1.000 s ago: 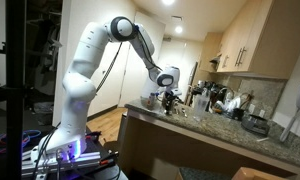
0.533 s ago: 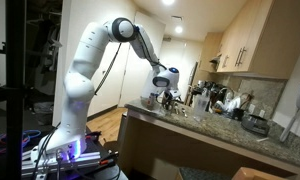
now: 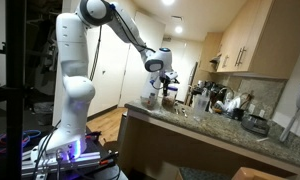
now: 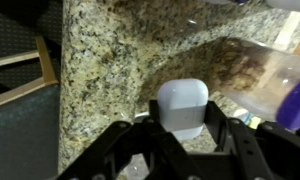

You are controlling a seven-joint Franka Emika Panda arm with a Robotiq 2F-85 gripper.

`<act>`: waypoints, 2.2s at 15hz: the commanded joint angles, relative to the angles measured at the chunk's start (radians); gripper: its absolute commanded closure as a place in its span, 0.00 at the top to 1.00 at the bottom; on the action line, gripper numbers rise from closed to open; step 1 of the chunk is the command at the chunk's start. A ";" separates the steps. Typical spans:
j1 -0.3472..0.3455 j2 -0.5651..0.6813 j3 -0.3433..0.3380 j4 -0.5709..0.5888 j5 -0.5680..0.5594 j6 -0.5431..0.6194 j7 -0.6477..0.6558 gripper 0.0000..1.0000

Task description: Move the white object to the left then take the left spoon and put it in the clear cup

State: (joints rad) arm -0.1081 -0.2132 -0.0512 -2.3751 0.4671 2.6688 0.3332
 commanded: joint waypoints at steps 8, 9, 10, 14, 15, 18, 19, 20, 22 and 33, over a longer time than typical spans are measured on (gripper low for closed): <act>0.291 -0.449 0.052 -0.177 0.234 -0.024 -0.071 0.44; 0.321 -0.476 0.061 -0.198 0.264 -0.024 -0.074 0.44; 0.336 -0.492 0.063 -0.213 0.275 -0.023 -0.076 0.44; 0.272 -0.442 0.070 -0.231 0.231 -0.062 -0.027 0.19; 0.247 -0.420 0.081 -0.232 0.208 -0.087 -0.007 0.19; 0.200 -0.359 0.102 -0.218 0.140 -0.167 0.053 0.19; 0.198 -0.338 0.105 -0.210 0.127 -0.193 0.072 0.19; 0.194 -0.321 0.107 -0.203 0.114 -0.223 0.092 0.19; 0.182 -0.297 0.114 -0.209 0.084 -0.256 0.126 0.19; 0.203 -0.231 0.074 -0.276 0.123 -0.205 0.056 0.19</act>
State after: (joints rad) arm 0.0922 -0.4833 0.0424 -2.6271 0.5521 2.4490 0.4508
